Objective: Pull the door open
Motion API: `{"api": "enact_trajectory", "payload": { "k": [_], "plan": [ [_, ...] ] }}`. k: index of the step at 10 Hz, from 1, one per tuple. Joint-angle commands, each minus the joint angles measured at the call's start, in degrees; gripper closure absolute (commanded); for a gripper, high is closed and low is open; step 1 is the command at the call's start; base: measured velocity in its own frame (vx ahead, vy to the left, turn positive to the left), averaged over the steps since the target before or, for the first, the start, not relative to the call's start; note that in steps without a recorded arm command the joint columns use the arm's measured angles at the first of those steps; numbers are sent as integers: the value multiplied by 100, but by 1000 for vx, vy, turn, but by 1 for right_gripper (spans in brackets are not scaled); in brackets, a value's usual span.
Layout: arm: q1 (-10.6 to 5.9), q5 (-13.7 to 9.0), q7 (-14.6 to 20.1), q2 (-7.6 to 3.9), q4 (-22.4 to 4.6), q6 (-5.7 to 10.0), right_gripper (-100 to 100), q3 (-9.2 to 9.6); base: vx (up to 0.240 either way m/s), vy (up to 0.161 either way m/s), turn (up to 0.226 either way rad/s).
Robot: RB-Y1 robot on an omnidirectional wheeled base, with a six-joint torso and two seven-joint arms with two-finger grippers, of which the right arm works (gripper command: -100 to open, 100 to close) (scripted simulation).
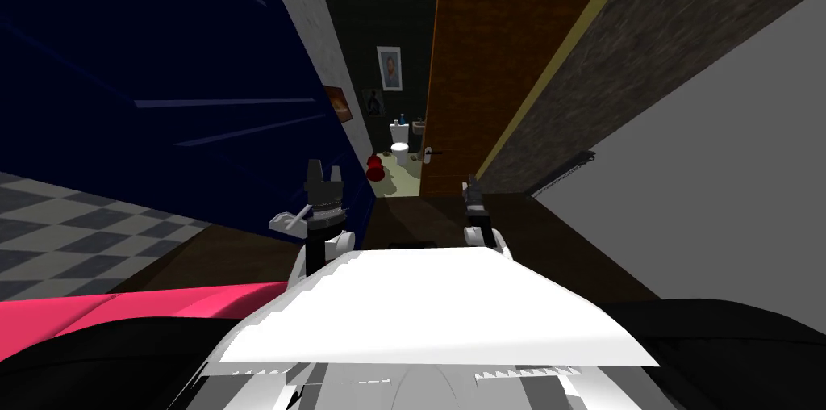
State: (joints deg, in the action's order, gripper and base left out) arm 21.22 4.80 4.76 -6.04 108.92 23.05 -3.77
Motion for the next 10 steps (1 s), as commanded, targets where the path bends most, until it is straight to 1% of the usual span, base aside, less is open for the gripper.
{"api": "enact_trajectory", "payload": {
  "k": [1, 3, 6, 9, 10],
  "plan": [
    [-61, 32, 111, -44, -167, -8, -100, -4, 105, 20, 25],
    [-237, 97, 357, -162, -552, -51, -100, -30, 143, 20, 39],
    [-371, 146, 544, -250, -844, -83, -100, -49, 140, 15, 28],
    [-504, 195, 731, -335, -1136, -116, -100, -69, 103, 15, 23],
    [-592, 228, 853, -391, -1327, -137, -100, -82, 134, 19, 34]
  ]
}}
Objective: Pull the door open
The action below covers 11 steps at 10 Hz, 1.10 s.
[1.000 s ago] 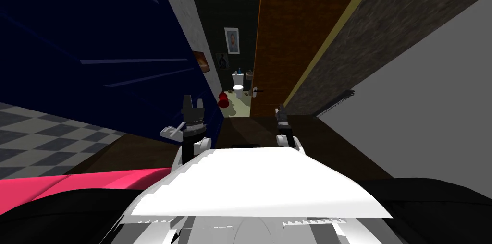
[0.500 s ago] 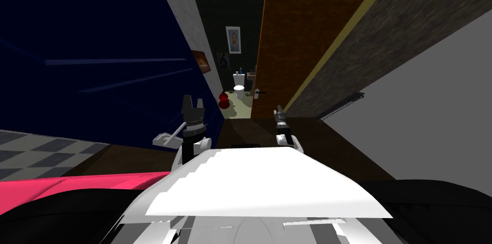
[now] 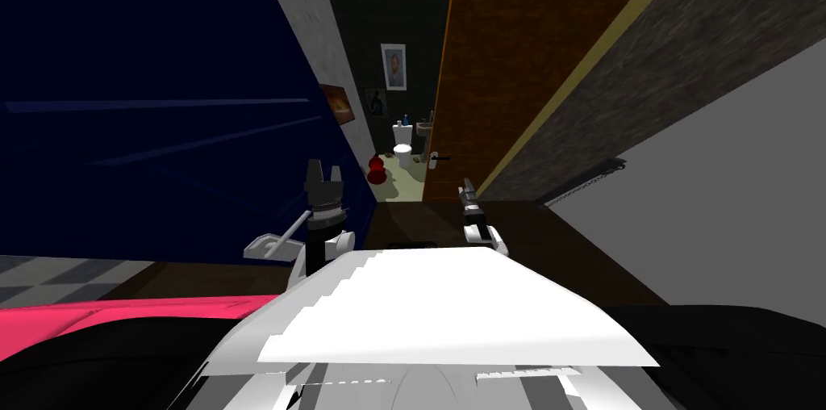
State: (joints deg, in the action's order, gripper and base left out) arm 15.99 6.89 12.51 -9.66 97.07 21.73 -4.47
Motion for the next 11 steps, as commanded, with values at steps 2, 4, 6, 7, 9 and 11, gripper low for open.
{"api": "enact_trajectory", "payload": {
  "k": [2, 4, 6, 7, 9, 11],
  "plan": [
    [-155, 50, 199, -82, -331, -25, -100, -25, 136, 19, 29],
    [-240, 81, 318, -135, -517, -45, -100, -37, 98, 22, 20],
    [-362, 126, 489, -210, -784, -75, -100, -55, 113, -9, 29],
    [-403, 141, 545, -235, -872, -85, -100, -61, 139, -2, 30],
    [-513, 182, 700, -302, -1113, -111, -100, -77, 144, 34, 26],
    [-616, 219, 843, -363, -1338, -136, -100, -92, 150, 14, 22]
  ]
}}
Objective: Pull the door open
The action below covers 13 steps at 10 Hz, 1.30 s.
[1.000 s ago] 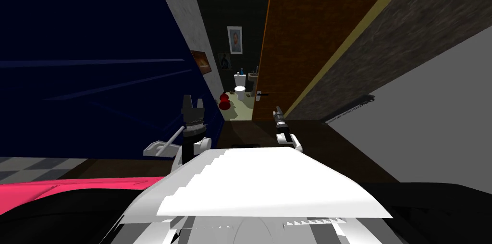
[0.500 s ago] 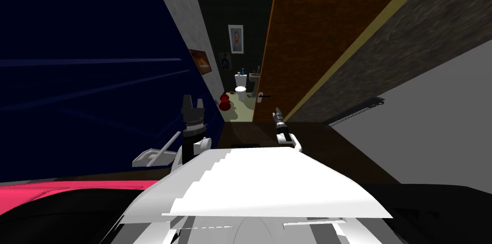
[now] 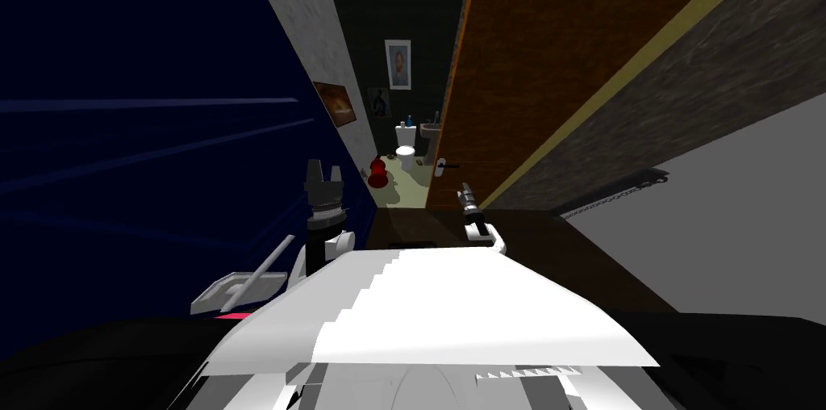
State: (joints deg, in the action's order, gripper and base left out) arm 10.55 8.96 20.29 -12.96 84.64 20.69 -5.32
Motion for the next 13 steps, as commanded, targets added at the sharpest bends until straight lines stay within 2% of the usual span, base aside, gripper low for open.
{"api": "enact_trajectory", "payload": {
  "k": [1, 6, 8, 9, 10, 13],
  "plan": [
    [-104, 24, 110, -52, -164, -40, -100, -12, 152, -7, 30],
    [-362, 119, 470, -204, -727, -102, -100, -50, 181, 0, 26],
    [-372, 119, 469, -206, -749, -89, -100, -53, 136, 15, 11],
    [-396, 47, 527, -327, -909, -25, -100, -163, 120, 22, 161],
    [-402, 25, 541, -363, -955, -4, -100, -196, 173, 31, 139],
    [-443, -128, 643, -613, -1280, 141, -100, -426, 194, 47, 143]
  ]
}}
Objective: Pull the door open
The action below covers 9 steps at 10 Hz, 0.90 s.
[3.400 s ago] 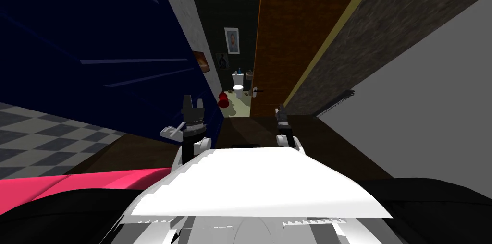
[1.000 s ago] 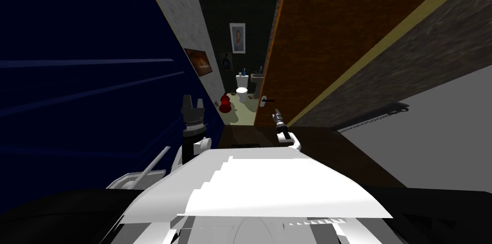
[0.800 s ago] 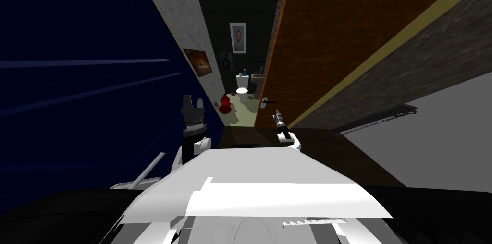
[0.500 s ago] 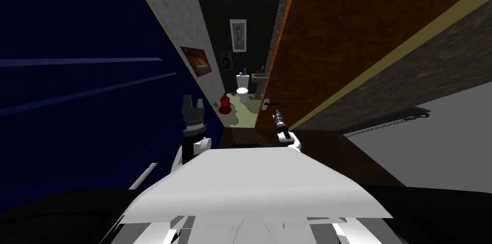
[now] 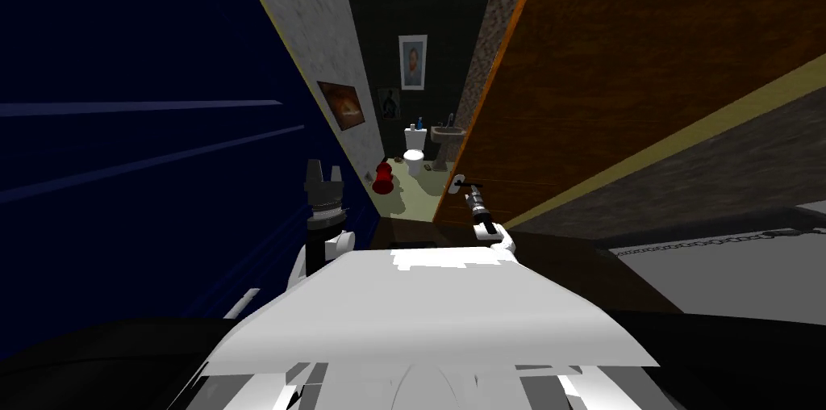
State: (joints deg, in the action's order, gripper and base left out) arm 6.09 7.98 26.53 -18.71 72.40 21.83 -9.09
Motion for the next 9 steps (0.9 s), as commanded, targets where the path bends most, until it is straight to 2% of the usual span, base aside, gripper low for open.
{"api": "enact_trajectory", "payload": {
  "k": [1, 3, 4, 5, 9],
  "plan": [
    [-10, -78, 50, -116, -158, 73, -100, -121, 203, 16, 153],
    [-29, -148, 97, -232, -308, 140, -100, -227, 181, -8, 118],
    [-8, -132, 97, -215, -258, 126, -100, -195, 76, 1, 20],
    [-8, -132, 97, -215, -258, 126, 100, -195, -8, -2, -17],
    [-8, -132, 97, -215, -258, 126, 100, -195, -18, 0, 1]
  ]
}}
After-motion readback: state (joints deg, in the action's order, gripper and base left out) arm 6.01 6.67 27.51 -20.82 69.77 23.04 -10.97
